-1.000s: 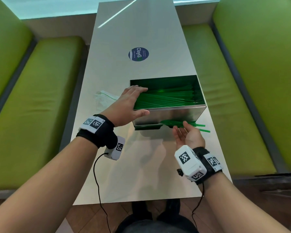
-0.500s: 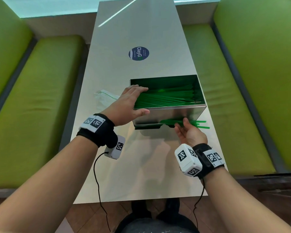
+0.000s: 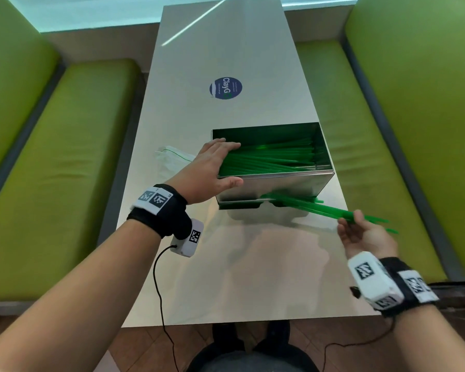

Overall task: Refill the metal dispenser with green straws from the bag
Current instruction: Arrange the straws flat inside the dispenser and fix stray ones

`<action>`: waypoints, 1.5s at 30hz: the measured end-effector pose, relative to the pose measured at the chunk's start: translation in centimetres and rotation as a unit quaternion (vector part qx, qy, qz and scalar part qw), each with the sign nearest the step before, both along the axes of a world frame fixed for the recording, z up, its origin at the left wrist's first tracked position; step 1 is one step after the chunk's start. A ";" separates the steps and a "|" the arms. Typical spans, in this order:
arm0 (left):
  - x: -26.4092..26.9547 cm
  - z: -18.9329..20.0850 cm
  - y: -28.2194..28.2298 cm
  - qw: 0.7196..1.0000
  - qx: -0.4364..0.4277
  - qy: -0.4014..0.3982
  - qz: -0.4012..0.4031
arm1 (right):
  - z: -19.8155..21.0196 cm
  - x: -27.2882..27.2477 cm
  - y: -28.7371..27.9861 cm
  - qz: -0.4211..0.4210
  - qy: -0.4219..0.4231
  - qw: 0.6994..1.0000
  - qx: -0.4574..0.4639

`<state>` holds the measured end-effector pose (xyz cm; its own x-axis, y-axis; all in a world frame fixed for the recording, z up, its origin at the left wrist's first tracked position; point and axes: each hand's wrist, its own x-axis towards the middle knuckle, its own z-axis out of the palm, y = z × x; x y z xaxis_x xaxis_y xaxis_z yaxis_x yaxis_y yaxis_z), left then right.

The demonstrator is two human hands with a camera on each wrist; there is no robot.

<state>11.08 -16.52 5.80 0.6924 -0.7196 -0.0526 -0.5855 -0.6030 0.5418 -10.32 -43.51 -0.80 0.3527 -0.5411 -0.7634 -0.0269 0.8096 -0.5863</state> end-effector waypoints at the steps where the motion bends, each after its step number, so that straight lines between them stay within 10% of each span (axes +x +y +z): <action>1: 0.0 0.1 0.0 1.000 0.000 0.001 -0.001 | 0.5 -0.8 -0.9 0.000 0.004 1.000 -0.002; 8: -0.1 0.6 -0.1 1.000 -0.010 0.010 0.006 | 9.6 -3.1 -1.4 0.056 -0.079 0.992 -0.077; 15: 0.2 -0.2 0.5 0.995 -0.084 0.047 0.012 | 13.6 6.8 2.1 0.067 -0.196 0.955 -0.210; 25: -0.3 0.0 0.2 0.999 -0.020 -0.031 -0.004 | 11.5 9.6 3.4 0.347 0.007 0.893 -0.286; 27: -0.2 -0.2 0.1 0.997 0.010 -0.075 -0.011 | 11.7 9.5 2.4 0.369 0.082 0.828 -0.414; 31: -0.2 -0.4 -0.2 0.992 0.019 -0.119 -0.038 | 12.1 10.0 0.9 0.389 0.194 0.589 -0.682; 36: -0.2 0.0 -0.6 0.991 0.037 -0.114 -0.068 | 10.7 11.7 0.5 0.482 0.101 0.501 -0.712; 38: -0.2 -0.1 -0.6 0.989 0.022 -0.134 -0.063 | 10.6 11.9 -0.1 0.439 0.097 0.526 -0.722; 41: 0.0 -0.4 -0.3 0.990 -0.027 -0.133 -0.027 | 9.1 10.9 -2.6 0.338 0.156 0.648 -0.665; 45: 0.1 -0.2 0.0 0.997 -0.039 -0.073 0.005 | 2.8 8.3 -3.6 0.428 0.214 0.770 -0.423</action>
